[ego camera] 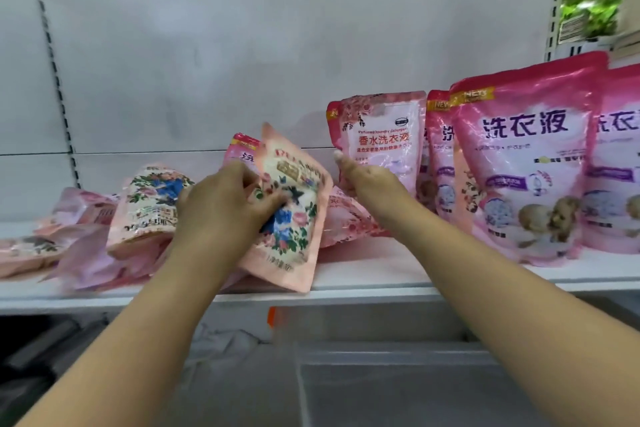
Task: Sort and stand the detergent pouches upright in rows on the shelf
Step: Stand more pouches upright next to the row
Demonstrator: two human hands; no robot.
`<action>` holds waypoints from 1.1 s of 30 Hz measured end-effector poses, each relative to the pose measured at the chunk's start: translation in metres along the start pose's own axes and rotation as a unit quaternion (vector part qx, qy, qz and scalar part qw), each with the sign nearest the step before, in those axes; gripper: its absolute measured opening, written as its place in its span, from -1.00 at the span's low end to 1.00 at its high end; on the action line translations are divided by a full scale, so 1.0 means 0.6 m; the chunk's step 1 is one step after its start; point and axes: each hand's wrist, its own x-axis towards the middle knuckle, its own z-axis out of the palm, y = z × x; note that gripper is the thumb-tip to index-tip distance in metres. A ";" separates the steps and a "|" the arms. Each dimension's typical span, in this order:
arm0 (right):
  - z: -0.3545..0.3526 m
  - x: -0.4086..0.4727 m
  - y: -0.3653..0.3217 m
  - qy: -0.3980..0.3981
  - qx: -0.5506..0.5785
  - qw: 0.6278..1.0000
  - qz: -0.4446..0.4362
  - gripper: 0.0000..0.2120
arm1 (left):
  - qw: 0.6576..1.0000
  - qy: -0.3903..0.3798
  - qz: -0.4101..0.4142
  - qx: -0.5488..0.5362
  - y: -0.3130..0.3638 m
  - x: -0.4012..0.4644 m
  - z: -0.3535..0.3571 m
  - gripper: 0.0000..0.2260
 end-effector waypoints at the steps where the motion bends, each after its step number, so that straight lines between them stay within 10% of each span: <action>1: -0.001 -0.002 -0.005 0.001 0.062 0.998 0.020 -0.62 | 0.998 0.028 -0.008 -0.057 0.000 -0.005 0.000 -0.68; 5: -0.009 -0.036 -0.029 -0.099 0.310 0.943 0.067 -0.66 | 0.962 0.122 -0.002 -0.243 0.030 -0.029 0.010 -0.69; 11: -0.076 -0.049 -0.041 0.025 0.360 0.932 0.004 -0.89 | 0.916 -0.065 0.049 -0.393 0.068 -0.025 0.042 -0.70; 15: -0.112 -0.062 -0.007 0.154 0.206 0.966 -0.022 -0.86 | 0.956 -0.219 0.083 -0.177 0.063 -0.016 0.081 -0.52; 21: -0.112 -0.076 0.035 0.240 0.146 0.960 0.009 -0.84 | 0.957 -0.205 0.175 0.106 0.036 -0.017 0.134 -0.33; 27: -0.112 -0.091 0.048 0.252 0.075 0.965 -0.013 -0.73 | 0.950 -0.176 0.229 0.121 0.037 -0.009 0.134 -0.47; 33: -0.116 -0.091 0.063 0.209 0.077 0.975 -0.001 -0.88 | 0.985 -0.057 0.123 -0.104 0.046 -0.016 0.107 -0.55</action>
